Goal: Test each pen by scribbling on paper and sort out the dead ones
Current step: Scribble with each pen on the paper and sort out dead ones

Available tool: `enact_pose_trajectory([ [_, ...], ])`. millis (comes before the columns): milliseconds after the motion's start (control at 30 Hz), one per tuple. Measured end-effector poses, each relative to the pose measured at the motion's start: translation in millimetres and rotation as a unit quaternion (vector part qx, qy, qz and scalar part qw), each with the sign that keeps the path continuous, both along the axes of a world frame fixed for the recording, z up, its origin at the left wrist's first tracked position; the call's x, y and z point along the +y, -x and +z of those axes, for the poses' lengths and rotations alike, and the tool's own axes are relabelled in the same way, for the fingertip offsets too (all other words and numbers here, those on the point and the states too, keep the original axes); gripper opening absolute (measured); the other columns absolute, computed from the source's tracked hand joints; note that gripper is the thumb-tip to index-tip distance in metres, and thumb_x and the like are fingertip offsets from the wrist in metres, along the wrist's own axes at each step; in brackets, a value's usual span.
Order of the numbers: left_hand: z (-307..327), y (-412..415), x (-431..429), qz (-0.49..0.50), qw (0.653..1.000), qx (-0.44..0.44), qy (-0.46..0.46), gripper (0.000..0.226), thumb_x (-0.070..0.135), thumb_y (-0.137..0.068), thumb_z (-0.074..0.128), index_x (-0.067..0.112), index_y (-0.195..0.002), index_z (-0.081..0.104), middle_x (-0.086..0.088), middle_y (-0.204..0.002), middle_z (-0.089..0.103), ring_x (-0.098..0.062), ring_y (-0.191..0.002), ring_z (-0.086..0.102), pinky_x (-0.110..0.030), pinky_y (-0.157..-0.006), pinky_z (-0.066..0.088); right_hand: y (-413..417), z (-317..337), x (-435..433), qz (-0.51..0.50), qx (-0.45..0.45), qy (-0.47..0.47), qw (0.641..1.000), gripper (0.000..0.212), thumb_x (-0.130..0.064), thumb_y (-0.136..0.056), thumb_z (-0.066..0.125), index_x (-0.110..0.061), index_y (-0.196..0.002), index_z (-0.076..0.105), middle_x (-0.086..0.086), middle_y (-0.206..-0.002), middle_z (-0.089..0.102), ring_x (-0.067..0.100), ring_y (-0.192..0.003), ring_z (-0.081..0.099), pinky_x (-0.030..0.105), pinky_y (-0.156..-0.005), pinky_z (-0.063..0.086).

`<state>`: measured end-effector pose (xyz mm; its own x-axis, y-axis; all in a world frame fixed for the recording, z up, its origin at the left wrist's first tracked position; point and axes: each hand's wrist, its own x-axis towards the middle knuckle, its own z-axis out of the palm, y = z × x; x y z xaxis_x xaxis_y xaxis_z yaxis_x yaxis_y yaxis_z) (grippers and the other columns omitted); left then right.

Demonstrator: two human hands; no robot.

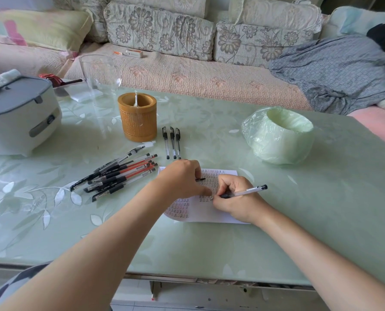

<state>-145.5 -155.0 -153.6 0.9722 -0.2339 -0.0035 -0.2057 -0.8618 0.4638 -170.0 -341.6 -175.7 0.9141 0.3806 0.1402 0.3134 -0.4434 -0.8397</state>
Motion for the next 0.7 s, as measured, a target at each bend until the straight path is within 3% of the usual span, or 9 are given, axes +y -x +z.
enact_pose_trajectory([
  [100, -0.5, 0.5, -0.2, -0.001, 1.000, -0.004, -0.001, 0.055, 0.058, -0.066, 0.080, 0.020, -0.101, 0.061, 0.006, -0.090, 0.057, -0.014, -0.083, 0.051, -0.019, -0.055, 0.033, -0.2, -1.1, -0.5, -0.004, -0.005, 0.004, 1.000, 0.021, 0.002, -0.068, 0.063, -0.003, -0.061, 0.044, -0.007, -0.055, 0.039, 0.007, -0.053, 0.033, 0.022, -0.049, 0.023],
  [333, -0.6, -0.7, -0.2, -0.002, 1.000, 0.000, 0.005, 0.055, 0.056, -0.066, 0.081, 0.018, -0.101, 0.063, 0.004, -0.090, 0.059, -0.014, -0.083, 0.052, -0.026, -0.064, 0.038, -1.4, -2.2, -1.5, -0.001, -0.005, 0.003, 1.000, 0.017, -0.008, -0.070, 0.063, -0.008, -0.062, 0.047, -0.008, -0.058, 0.044, 0.009, -0.056, 0.037, 0.028, -0.054, 0.027],
  [700, -0.4, -1.5, 0.3, -0.005, 1.000, 0.001, -0.004, 0.056, 0.058, -0.066, 0.081, 0.018, -0.101, 0.062, 0.003, -0.092, 0.061, -0.015, -0.084, 0.053, -0.027, -0.068, 0.044, 0.2, 0.2, -0.7, 0.008, 0.021, -0.004, 1.000, 0.016, -0.010, -0.067, 0.062, -0.007, -0.062, 0.048, -0.011, -0.057, 0.045, 0.008, -0.055, 0.037, 0.023, -0.052, 0.028],
])
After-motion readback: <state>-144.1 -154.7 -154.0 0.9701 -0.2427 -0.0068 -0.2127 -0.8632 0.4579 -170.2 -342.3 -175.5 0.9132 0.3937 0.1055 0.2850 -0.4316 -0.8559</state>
